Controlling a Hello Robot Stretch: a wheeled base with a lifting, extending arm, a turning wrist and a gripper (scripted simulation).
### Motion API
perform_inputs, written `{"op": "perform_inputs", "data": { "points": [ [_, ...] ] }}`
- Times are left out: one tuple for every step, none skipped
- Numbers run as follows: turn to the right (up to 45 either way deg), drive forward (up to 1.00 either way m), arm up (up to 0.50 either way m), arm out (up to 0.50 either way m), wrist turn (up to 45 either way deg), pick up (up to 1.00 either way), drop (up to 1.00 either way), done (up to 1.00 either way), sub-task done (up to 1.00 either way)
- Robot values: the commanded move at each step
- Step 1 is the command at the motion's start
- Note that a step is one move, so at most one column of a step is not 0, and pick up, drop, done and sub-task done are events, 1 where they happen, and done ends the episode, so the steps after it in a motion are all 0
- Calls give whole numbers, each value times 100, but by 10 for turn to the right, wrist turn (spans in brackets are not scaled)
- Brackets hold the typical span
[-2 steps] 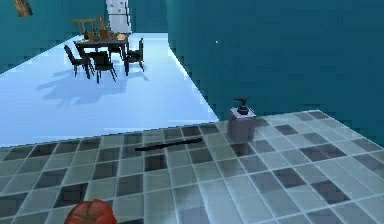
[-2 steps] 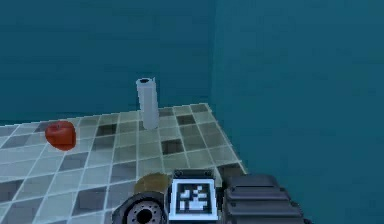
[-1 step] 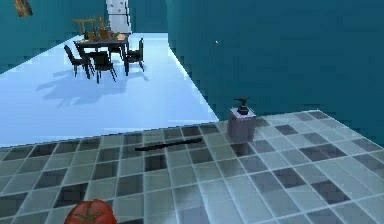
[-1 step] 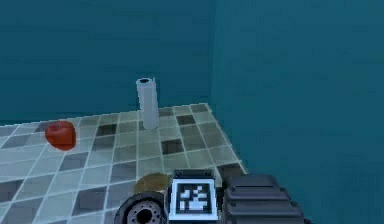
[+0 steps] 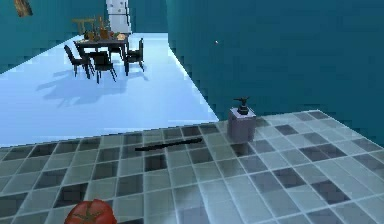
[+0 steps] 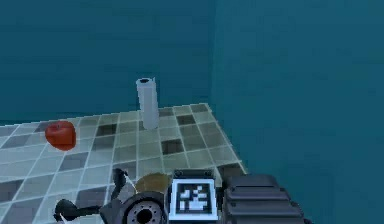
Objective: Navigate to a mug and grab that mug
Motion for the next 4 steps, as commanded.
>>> {"op": "perform_inputs", "data": {
  "points": [
    [0, 0, 0, 0, 240, 0, 0, 0, 0],
    [0, 0, -16, 0, 0, 0, 0, 0, 0],
    [0, 0, 0, 0, 0, 100, 0, 0, 0],
    [0, 0, 10, 0, 0, 0, 0, 0, 0]
  ]
}}
